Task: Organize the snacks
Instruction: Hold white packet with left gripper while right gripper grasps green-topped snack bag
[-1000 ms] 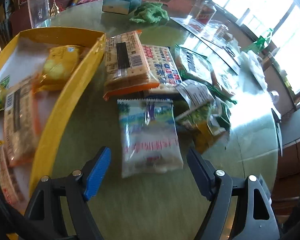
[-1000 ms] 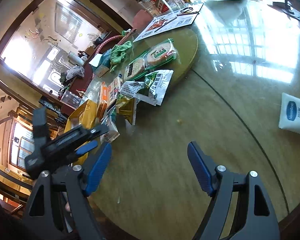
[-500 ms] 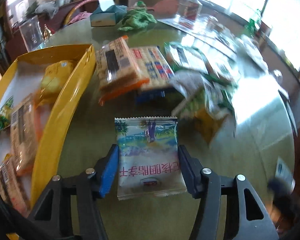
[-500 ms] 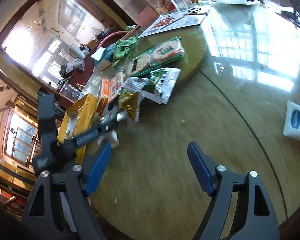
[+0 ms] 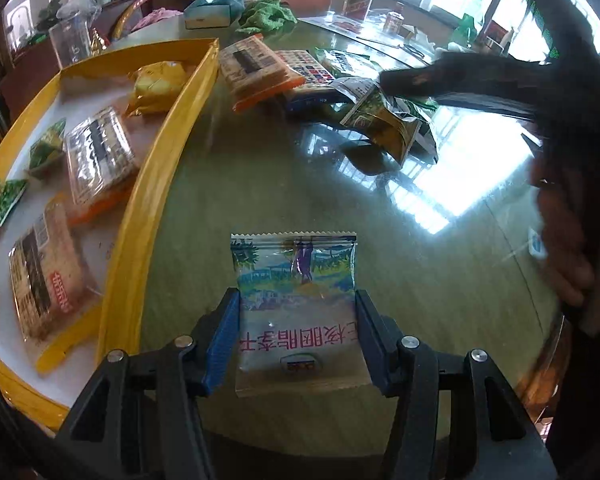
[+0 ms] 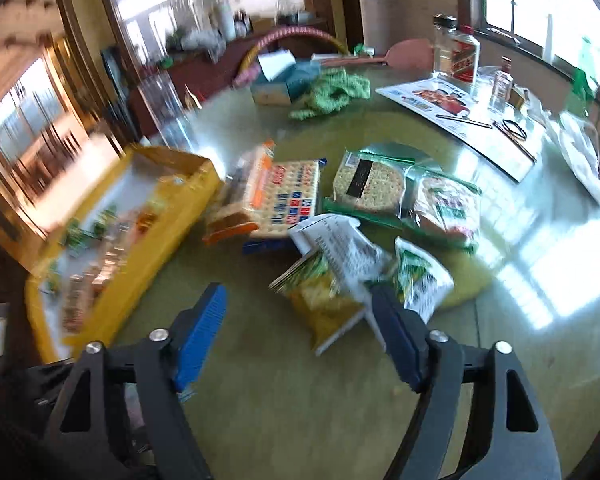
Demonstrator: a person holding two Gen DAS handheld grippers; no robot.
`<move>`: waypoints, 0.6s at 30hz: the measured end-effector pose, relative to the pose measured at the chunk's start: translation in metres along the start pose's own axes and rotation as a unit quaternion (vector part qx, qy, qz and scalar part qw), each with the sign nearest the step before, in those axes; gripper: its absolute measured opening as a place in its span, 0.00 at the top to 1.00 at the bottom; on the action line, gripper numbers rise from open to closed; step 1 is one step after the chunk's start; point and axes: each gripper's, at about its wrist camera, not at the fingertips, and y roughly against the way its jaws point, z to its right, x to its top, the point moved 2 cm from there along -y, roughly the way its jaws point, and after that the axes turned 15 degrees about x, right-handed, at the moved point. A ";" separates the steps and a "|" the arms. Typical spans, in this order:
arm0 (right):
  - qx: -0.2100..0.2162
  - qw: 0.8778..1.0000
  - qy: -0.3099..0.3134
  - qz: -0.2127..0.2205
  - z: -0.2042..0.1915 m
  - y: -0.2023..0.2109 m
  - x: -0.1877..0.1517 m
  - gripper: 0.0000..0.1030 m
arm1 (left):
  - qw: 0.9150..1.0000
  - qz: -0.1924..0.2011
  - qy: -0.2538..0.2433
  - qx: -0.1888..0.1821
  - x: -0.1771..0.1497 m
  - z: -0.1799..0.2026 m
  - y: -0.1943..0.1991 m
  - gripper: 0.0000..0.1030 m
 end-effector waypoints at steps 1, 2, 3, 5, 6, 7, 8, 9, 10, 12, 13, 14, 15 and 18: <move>-0.005 1.000 0.007 -0.012 0.001 -0.010 0.003 0.33 | 1.000 0.000 0.000 0.000 -0.001 0.000 0.000 0.46; -0.011 1.000 0.012 -0.021 0.003 -0.019 0.006 0.34 | 1.000 0.001 -0.002 0.001 -0.002 0.001 0.001 0.46; -0.017 0.999 0.011 -0.033 0.007 -0.029 0.006 0.35 | 1.000 0.003 -0.003 0.001 -0.002 0.001 0.001 0.46; -0.017 0.999 0.012 -0.044 0.009 -0.036 0.002 0.38 | 1.000 0.004 -0.003 -0.001 -0.003 0.002 0.001 0.46; -0.015 0.999 0.014 -0.048 0.008 -0.037 -0.002 0.38 | 1.000 0.005 -0.004 -0.002 -0.003 0.003 0.001 0.46; -0.021 0.998 0.019 -0.053 0.007 -0.039 -0.006 0.46 | 1.000 0.006 -0.006 -0.002 -0.003 0.001 0.001 0.46; -0.035 0.997 0.023 -0.061 0.007 -0.040 -0.011 0.59 | 1.000 0.007 -0.007 -0.001 -0.006 0.000 0.002 0.46; -0.047 0.996 0.023 -0.066 0.007 -0.042 -0.015 0.61 | 1.000 0.006 -0.007 0.000 -0.006 0.000 0.002 0.46; -0.050 0.996 0.017 -0.066 0.007 -0.042 -0.018 0.62 | 1.000 0.007 -0.008 0.001 -0.008 0.001 0.003 0.46; -0.046 0.997 -0.001 -0.056 0.008 -0.035 -0.025 0.63 | 1.000 0.013 -0.011 0.004 -0.008 0.002 0.004 0.46; -0.040 0.998 -0.010 -0.049 0.008 -0.030 -0.029 0.65 | 1.000 0.015 -0.011 0.005 -0.008 0.002 0.003 0.46; -0.028 0.998 -0.023 -0.042 0.008 -0.024 -0.034 0.66 | 1.000 0.017 -0.011 0.008 -0.009 0.003 0.003 0.45; -0.022 0.998 -0.034 -0.038 0.008 -0.019 -0.039 0.66 | 1.000 0.019 -0.013 0.011 -0.010 0.004 0.003 0.45; -0.010 0.997 -0.073 -0.019 0.007 -0.001 -0.059 0.66 | 0.999 0.023 -0.022 0.019 -0.011 0.008 0.003 0.44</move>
